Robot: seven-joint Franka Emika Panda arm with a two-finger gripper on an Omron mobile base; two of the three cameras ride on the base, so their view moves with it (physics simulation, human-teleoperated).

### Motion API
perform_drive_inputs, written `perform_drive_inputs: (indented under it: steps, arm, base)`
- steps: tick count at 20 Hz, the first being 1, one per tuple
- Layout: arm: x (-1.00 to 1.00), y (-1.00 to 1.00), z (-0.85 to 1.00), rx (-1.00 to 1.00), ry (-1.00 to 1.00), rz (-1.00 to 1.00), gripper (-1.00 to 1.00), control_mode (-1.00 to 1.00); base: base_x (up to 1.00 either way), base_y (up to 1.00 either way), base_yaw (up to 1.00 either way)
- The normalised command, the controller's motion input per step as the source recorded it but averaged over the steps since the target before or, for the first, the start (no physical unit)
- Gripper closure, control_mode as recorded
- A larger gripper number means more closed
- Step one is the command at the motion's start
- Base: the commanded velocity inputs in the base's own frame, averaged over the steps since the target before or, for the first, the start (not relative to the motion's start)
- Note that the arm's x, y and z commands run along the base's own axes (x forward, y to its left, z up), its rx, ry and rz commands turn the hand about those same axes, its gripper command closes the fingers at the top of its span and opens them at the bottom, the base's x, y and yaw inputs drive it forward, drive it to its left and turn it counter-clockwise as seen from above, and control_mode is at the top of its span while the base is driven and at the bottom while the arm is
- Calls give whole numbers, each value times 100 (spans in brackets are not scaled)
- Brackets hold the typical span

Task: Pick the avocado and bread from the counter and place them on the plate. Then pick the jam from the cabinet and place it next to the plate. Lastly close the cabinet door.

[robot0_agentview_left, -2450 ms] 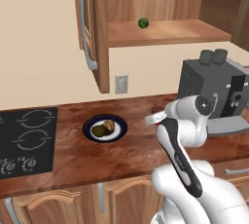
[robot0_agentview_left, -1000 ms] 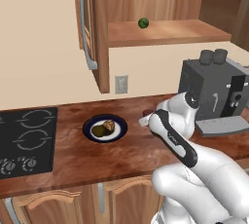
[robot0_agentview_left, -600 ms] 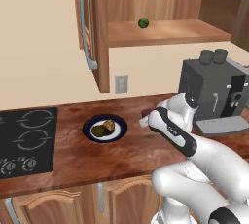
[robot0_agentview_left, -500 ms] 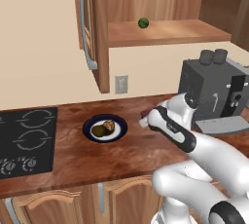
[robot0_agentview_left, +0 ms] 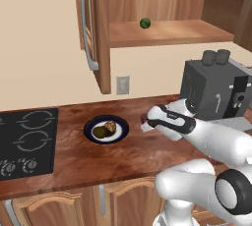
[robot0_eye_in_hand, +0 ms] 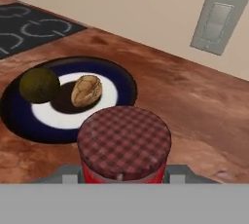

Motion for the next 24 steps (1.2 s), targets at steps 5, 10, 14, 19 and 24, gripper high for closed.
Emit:
perform_drive_inputs:
  steps: [5,10,14,19,24]
  arm:
    - [21,4,-35,0,-1,7,100,-100]
    - [21,1,-28,0,0,6,100,-100]
    - [16,4,-24,0,0,6,100,-100]
    - [14,5,-23,0,0,5,100,-100]
    - [12,0,-20,0,0,4,100,-100]
  base:
    - [0,0,0]
    - [0,0,0]
    - [0,0,0]
    - [0,0,0]
    - [0,0,0]
